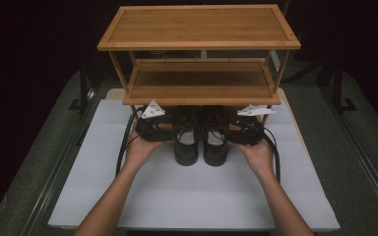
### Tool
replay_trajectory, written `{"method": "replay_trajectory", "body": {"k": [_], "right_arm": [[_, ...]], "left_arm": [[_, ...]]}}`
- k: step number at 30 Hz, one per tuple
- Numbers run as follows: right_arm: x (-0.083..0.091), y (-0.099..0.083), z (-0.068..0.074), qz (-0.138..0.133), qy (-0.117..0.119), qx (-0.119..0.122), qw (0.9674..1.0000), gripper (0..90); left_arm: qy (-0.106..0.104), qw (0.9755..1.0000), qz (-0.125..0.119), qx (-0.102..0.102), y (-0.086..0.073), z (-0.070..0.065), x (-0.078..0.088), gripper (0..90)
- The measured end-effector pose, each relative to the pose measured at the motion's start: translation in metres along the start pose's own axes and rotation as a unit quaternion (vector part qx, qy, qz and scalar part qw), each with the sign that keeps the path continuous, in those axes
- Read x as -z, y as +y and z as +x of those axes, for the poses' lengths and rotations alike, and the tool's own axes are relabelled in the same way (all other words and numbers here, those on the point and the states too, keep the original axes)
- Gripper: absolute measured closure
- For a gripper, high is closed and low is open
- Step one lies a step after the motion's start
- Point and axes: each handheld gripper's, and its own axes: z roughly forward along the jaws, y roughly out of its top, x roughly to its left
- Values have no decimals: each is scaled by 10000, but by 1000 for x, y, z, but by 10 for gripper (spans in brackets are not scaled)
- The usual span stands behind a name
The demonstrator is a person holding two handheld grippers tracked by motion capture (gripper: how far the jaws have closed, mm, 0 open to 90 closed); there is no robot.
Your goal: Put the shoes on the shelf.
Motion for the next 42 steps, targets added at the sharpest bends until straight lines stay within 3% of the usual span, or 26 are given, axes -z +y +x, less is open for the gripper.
{"method": "replay_trajectory", "body": {"k": [4, 5, 7, 9, 14, 18, 23, 34, 37, 42], "right_arm": [[18, -8, 6, 30, 109, 14, 9999, 349], [25, -15, 6, 37, 246, -65, 9997, 341], [27, -18, 5, 32, 301, -75, 9995, 338], [32, -25, 5, 80, 303, -19, 9995, 320], [36, -45, 4, 192, 461, 10, 9988, 263], [25, -65, 1, 478, 509, 16, 9976, 215], [3, -82, 2, 812, 680, 171, 9942, 193], [-24, -85, 10, 897, 697, 354, 9929, 189], [-31, -84, 16, 882, 674, 476, 9927, 181], [-34, -86, 20, 865, 595, 450, 9935, 183]], "left_arm": [[-118, 9999, -44, 36, -8, -5, 17, 314], [-109, 9999, -31, -9, -11, -7, 21, 305], [-96, 9999, 32, -87, -17, -11, 25, 293], [-101, 9997, 176, -150, -25, -13, 27, 282], [-226, 9986, 466, -49, -50, -17, 21, 269], [-356, 9965, 753, -65, -64, -21, 5, 250], [-572, 9909, 1216, -117, -74, -24, -19, 180], [-523, 9913, 1156, -356, -77, -29, -37, 167], [-469, 9896, 1249, -530, -79, -36, -46, 163], [-462, 9900, 1248, -479, -78, -37, -47, 170]]}}
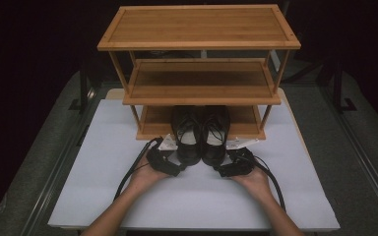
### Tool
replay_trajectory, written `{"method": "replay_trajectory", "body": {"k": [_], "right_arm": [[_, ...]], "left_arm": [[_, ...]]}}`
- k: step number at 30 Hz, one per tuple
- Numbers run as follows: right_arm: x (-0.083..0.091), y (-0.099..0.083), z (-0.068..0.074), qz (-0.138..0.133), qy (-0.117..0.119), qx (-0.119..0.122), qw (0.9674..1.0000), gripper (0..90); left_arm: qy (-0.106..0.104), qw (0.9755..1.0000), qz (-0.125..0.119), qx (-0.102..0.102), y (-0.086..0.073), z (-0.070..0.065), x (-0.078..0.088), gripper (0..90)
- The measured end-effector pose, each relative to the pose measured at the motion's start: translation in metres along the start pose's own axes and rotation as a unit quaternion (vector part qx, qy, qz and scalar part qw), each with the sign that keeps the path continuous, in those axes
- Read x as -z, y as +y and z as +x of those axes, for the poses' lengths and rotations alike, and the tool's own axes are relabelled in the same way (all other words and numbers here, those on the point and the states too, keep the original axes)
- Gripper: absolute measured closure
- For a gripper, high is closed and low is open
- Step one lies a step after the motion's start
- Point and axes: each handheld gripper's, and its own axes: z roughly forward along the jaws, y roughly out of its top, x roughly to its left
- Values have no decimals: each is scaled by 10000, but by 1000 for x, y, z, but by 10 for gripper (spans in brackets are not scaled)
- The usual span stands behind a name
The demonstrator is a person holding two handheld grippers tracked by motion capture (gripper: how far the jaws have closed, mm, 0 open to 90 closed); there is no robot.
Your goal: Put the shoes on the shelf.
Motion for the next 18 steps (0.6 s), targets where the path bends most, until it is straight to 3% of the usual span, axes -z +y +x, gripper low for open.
{"method": "replay_trajectory", "body": {"k": [7, 10, 14, 18], "right_arm": [[1, 1, 3, -54, -85, -21, 9999, 198], [5, 3, 1, -92, -7, -132, 9999, 203], [6, 6, 1, -110, -17, -103, 9999, 204], [12, 13, -2, -205, 87, -241, 9995, 204]], "left_arm": [[52, 10000, 10, 73, 3, -3, 4, 193], [60, 9999, -35, 105, 6, -3, 7, 211], [-20, 9998, -75, 180, 6, 0, 8, 211], [-117, 9992, -213, 307, 14, 5, 16, 209]]}}
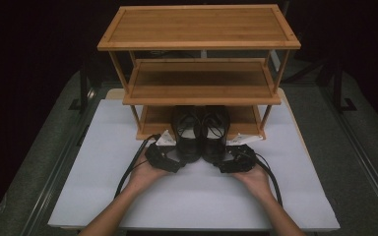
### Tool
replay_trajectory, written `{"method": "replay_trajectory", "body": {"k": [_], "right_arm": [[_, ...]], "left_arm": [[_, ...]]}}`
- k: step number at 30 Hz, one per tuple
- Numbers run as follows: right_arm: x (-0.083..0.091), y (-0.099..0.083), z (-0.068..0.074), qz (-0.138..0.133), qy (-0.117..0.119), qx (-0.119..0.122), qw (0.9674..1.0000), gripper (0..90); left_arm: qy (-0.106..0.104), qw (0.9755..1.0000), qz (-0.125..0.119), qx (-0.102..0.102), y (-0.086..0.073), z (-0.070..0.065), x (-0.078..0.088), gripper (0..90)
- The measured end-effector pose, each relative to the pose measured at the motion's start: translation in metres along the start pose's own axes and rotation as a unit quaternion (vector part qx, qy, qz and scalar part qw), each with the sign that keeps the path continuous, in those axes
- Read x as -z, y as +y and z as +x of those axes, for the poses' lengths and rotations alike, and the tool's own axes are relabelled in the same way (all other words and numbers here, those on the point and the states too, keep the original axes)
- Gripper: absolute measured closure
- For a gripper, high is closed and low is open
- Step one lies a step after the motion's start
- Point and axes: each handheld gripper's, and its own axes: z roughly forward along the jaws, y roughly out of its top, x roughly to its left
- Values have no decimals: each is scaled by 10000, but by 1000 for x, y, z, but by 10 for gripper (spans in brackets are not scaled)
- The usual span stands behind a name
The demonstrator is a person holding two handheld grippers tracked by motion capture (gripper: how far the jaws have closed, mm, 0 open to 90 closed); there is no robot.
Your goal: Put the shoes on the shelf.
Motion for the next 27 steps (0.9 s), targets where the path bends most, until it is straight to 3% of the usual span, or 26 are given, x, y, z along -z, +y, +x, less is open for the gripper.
{"method": "replay_trajectory", "body": {"k": [3, 15, 27], "right_arm": [[3, 5, -4, -130, 75, -78, 9999, 205], [-14, 30, -28, -75, 28, -155, 9998, 204], [-33, 43, -45, -52, -184, -173, 9997, 204]], "left_arm": [[-24, 9999, -126, 75, 5, 4, 2, 205], [44, 9997, -131, 220, 21, 34, -13, 198], [192, 9998, 9, 114, 34, 57, -29, 194]]}}
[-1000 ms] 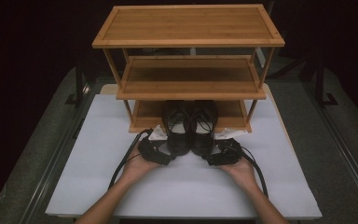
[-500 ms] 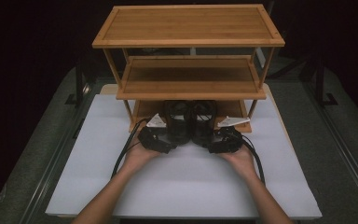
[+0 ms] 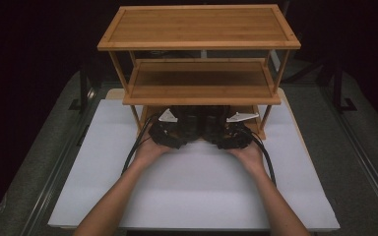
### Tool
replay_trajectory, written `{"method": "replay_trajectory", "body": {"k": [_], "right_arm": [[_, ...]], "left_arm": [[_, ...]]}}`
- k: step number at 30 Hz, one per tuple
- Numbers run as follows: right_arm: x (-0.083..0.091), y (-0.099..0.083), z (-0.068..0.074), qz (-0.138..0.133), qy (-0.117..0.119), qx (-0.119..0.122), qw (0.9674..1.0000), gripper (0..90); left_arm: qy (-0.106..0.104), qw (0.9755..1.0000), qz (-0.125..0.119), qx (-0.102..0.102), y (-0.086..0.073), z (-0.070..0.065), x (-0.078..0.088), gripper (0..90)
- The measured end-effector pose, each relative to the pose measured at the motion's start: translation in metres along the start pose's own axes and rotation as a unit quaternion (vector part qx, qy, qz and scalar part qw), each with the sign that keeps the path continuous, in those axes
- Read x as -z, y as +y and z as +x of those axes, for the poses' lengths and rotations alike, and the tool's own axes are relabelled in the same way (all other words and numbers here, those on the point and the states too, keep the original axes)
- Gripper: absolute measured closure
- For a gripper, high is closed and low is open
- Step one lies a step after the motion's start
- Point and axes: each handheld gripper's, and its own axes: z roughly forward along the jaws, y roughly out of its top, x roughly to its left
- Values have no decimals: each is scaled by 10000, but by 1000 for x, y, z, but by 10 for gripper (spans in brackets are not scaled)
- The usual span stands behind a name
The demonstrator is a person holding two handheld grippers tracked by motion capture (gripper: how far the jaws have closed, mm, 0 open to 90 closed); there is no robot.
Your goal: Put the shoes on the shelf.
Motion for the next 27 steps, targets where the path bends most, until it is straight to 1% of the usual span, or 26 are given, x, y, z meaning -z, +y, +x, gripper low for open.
{"method": "replay_trajectory", "body": {"k": [2, 3, 6, 7, 9, 11, 12, 15, 16, 17, 19, 21, 22, 24, 27], "right_arm": [[-5, 2, -3, 26, -43, -16, 10000, 203], [-7, 3, -4, 26, -59, -21, 10000, 204], [-9, 4, -5, 33, -82, -26, 10000, 203], [-11, 5, -6, 14, -104, -18, 9999, 203], [-12, 6, -8, 40, -121, -24, 9999, 202], [-15, 7, -8, 73, -149, 22, 9999, 202], [-18, 8, -8, 124, -220, 107, 9996, 202], [-21, 8, -7, 141, -252, 123, 9995, 201], [-23, 8, -8, 188, -251, 118, 9994, 201], [-23, 7, -10, 220, -278, 152, 9993, 201], [-24, 6, -12, 220, -279, 169, 9992, 201], [-25, 5, -14, 234, -279, 150, 9992, 201], [-25, 4, -15, 201, -209, 86, 9995, 200], [-26, 3, -15, 195, -199, 60, 9996, 200], [-26, 2, -15, 158, -179, 44, 9997, 198]], "left_arm": [[3, 9999, -6, 111, 1, 2, -3, 192], [32, 10000, 0, 83, 2, 4, -4, 192], [0, 10000, 37, 83, 3, 9, -9, 191], [-4, 9999, 31, 112, 3, 10, -10, 191], [-28, 10000, 52, 74, 3, 12, -12, 191], [21, 9999, 118, 97, 2, 14, -15, 191], [64, 9998, 160, 108, 2, 15, -17, 191], [19, 9997, 241, 102, 0, 17, -22, 190], [33, 9997, 222, 136, -1, 17, -24, 189], [96, 9996, 220, 127, -1, 16, -24, 187], [120, 9996, 223, 103, 0, 15, -25, 187], [78, 9997, 238, 69, 0, 16, -25, 187], [86, 9996, 238, 86, 0, 16, -25, 186], [93, 9997, 210, 118, -1, 17, -26, 186], [112, 9996, 213, 113, -1, 16, -26, 181]]}}
